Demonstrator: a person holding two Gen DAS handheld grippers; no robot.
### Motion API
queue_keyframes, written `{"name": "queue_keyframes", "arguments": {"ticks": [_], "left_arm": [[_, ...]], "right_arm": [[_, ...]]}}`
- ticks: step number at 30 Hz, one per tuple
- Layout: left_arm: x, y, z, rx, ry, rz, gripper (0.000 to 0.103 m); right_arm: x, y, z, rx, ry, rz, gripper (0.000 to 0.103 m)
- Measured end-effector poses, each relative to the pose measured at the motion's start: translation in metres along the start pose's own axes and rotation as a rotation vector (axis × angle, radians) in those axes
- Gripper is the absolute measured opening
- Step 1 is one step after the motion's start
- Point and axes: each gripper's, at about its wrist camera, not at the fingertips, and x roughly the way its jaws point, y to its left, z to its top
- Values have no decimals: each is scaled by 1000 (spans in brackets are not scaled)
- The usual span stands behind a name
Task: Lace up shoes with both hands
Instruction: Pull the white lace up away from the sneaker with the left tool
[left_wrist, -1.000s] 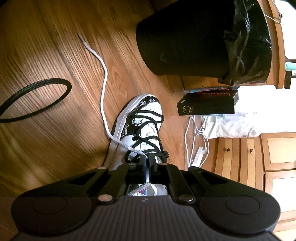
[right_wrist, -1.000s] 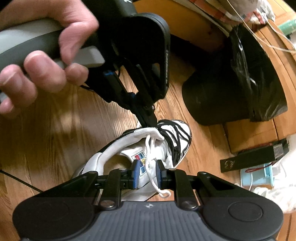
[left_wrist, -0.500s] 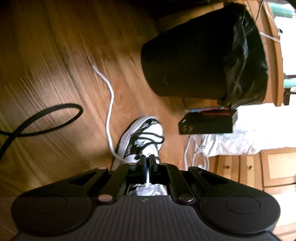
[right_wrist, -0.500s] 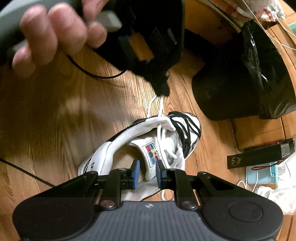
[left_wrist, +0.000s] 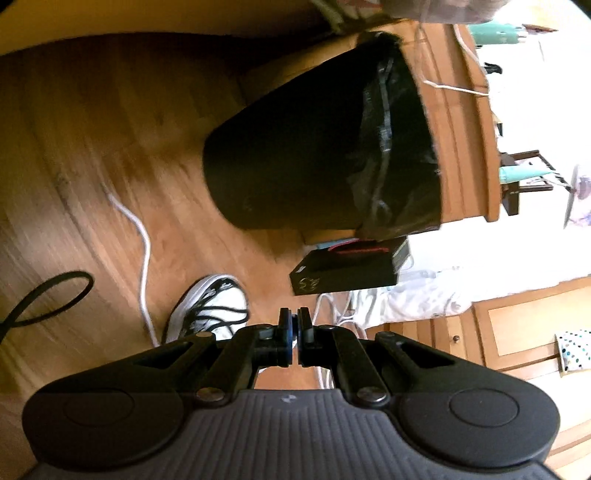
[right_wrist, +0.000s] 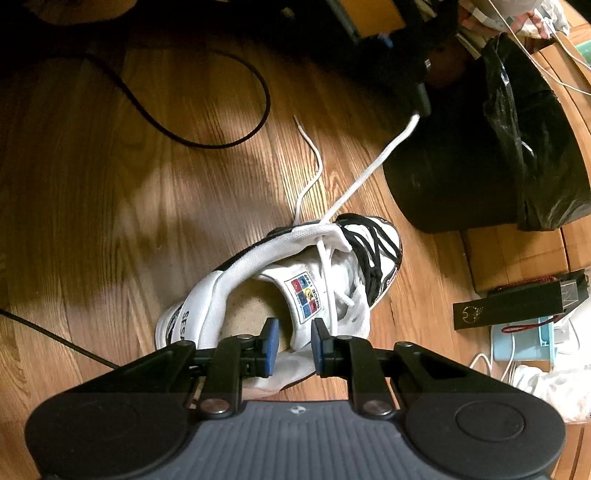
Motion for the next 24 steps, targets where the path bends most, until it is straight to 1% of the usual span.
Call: {"name": "queue_keyframes", "arguments": {"ticks": [9, 13, 19, 24], "left_arm": [[-15, -19, 12, 39, -45, -40, 3], [-19, -29, 19, 72, -61, -49, 3], [-31, -42, 26, 106, -107, -65, 3], [-44, -59, 29, 173, -155, -84, 3]], "right_arm": [[0, 2, -3, -12, 19, 9, 21], [-1, 2, -4, -13, 22, 12, 21], [-1, 2, -4, -5, 19, 8, 21], [0, 2, -5, -6, 21, 9, 21]]}}
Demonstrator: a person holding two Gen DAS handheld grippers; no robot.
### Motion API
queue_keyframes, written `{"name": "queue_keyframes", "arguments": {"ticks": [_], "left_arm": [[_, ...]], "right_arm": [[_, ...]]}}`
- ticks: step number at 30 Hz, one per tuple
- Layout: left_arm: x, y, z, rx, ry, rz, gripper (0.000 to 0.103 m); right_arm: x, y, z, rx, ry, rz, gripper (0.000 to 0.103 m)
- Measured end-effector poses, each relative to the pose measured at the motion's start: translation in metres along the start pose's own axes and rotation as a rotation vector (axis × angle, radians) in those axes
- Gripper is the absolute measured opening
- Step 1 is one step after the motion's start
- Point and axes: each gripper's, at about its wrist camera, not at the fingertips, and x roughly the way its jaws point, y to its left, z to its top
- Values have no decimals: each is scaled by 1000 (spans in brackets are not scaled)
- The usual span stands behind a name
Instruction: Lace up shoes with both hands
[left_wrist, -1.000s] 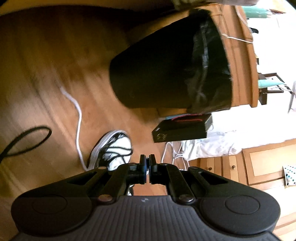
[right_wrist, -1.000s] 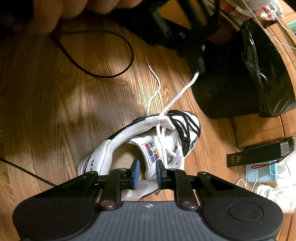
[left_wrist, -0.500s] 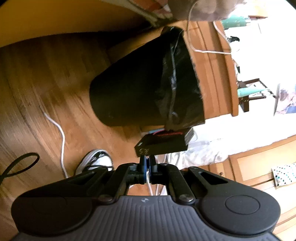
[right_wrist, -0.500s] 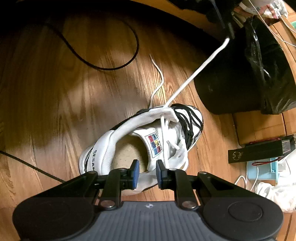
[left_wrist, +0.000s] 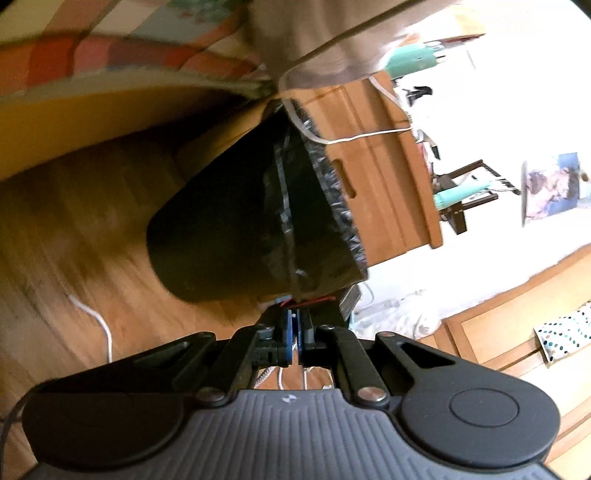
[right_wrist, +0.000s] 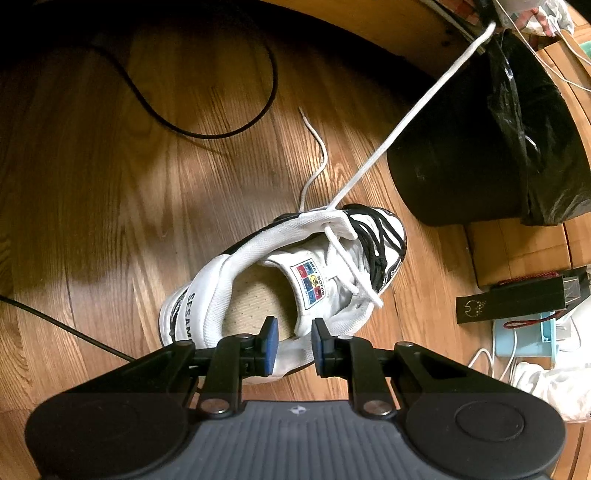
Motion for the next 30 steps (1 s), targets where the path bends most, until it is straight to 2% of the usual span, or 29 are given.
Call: {"name": "queue_keyframes", "arguments": {"ticks": [10, 14, 16, 18, 22, 24, 27, 28, 30], "left_arm": [[-12, -40, 6, 164, -31, -38, 4], [-25, -56, 13, 195, -91, -91, 0], [-30, -62, 21, 225, -102, -69, 0], [-26, -57, 25, 226, -66, -35, 0], [-13, -28, 15, 109, -5, -18, 0], [-2, -19, 4, 102, 42, 7, 0], [16, 0, -13, 64, 130, 46, 3], [20, 7, -19, 46, 153, 62, 7], [30, 22, -30, 8, 200, 117, 9]], "right_arm": [[0, 1, 0, -1, -1, -3, 21], [0, 1, 0, -2, -1, -4, 21], [1, 1, 1, -2, -1, -3, 21], [1, 1, 1, -4, 1, -1, 21], [2, 1, 2, -2, 5, 1, 21], [2, 1, 3, -1, 4, 1, 21], [1, 2, 2, -2, 3, -3, 22], [1, 2, 2, -1, 3, -3, 21], [0, 1, 1, 3, 2, -4, 22]]}}
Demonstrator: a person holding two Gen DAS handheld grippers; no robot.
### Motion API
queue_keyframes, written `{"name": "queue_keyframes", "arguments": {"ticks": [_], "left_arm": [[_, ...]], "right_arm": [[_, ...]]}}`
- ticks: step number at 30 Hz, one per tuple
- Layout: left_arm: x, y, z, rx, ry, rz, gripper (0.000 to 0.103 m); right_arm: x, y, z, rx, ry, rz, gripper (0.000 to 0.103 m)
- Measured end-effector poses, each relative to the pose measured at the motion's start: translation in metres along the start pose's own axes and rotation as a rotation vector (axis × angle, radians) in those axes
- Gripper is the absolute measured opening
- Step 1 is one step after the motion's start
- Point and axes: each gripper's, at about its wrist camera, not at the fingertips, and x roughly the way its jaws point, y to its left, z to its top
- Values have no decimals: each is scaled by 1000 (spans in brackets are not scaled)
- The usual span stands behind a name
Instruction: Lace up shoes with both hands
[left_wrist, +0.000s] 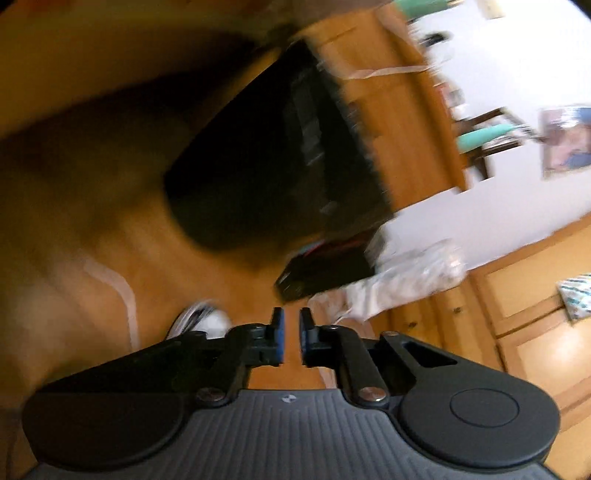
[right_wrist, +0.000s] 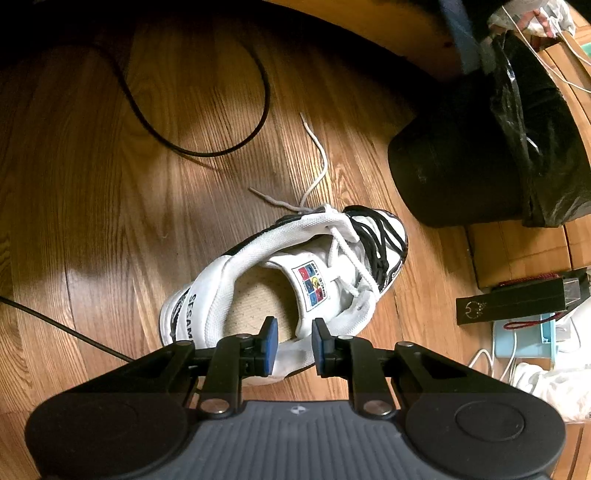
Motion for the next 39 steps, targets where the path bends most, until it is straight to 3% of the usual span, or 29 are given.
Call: {"name": "queue_keyframes", "arguments": {"ticks": [3, 9, 12, 20, 28, 32, 39], "left_arm": [[22, 11, -13, -1, 98, 97, 9], [47, 32, -33, -58, 222, 132, 9], [50, 33, -36, -53, 220, 137, 28], [68, 33, -41, -30, 260, 178, 28], [69, 54, -43, -137, 255, 198, 28], [76, 54, -44, -114, 269, 192, 28], [74, 51, -45, -77, 250, 193, 8]], "right_arm": [[-1, 1, 0, -3, -2, -4, 22], [-1, 2, -1, -11, -8, -4, 22], [0, 1, -1, -4, -10, 4, 22], [3, -1, 2, 15, 0, 14, 22], [5, -1, 2, 11, -1, 13, 22], [5, 0, 3, 1, 1, 15, 22], [6, 0, 5, 2, 2, 15, 22]]}}
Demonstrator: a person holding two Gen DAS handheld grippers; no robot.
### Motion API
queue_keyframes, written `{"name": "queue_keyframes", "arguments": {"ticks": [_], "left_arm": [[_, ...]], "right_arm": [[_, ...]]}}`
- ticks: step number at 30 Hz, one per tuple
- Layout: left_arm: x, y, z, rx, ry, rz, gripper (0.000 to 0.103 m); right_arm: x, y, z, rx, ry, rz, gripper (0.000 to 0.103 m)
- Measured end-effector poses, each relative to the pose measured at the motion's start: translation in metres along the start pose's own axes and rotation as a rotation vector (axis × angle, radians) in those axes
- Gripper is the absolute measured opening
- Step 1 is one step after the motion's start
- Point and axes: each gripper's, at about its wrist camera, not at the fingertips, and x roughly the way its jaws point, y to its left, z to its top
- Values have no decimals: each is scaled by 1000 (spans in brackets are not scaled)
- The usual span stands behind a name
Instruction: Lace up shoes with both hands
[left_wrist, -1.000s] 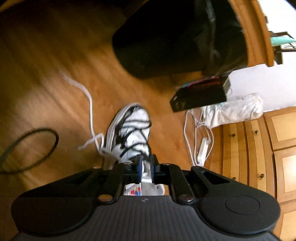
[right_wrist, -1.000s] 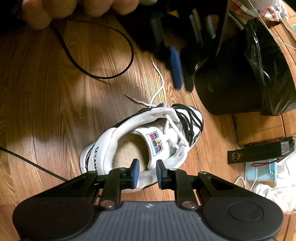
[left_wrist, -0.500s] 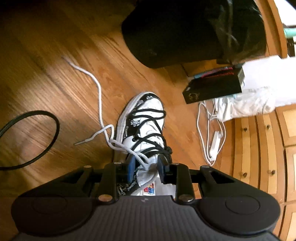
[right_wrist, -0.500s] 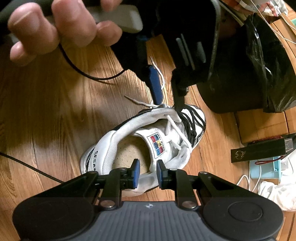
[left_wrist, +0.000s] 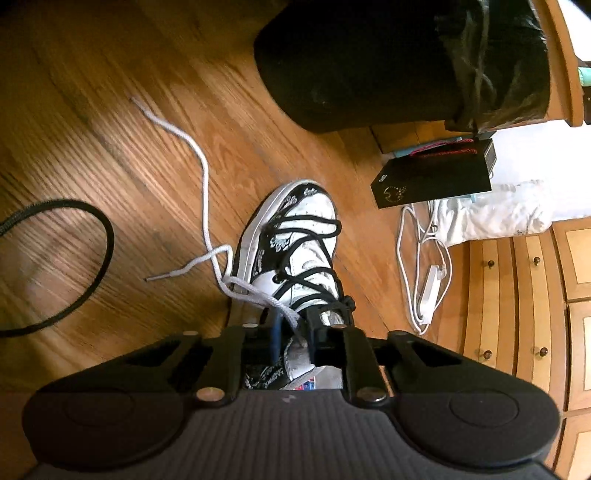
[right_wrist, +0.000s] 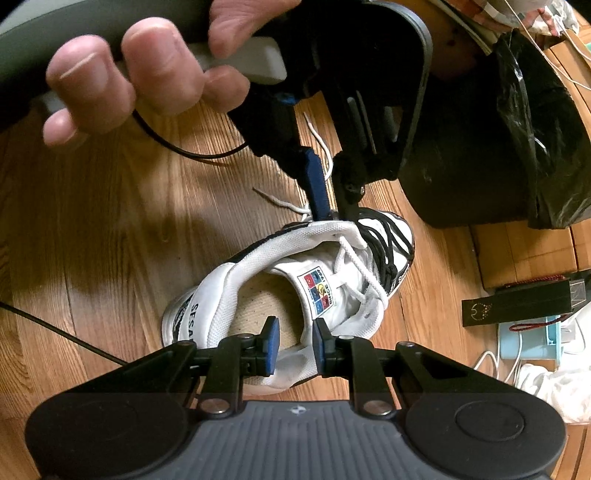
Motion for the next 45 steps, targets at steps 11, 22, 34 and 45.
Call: {"name": "queue_keyframes", "arguments": {"ticks": [11, 22, 34, 45], "left_arm": [[-21, -1, 8, 7, -95, 7, 3], [-33, 2, 9, -18, -142, 14, 4], [-30, 53, 2, -246, -143, 167, 3], [-13, 54, 56, -233, -203, 183, 18]], "right_arm": [[4, -3, -1, 34, 16, 2, 22], [4, -3, -3, 44, 10, 2, 22], [4, -4, -4, 60, 13, -4, 22], [-35, -39, -20, 292, -60, -48, 25]]}}
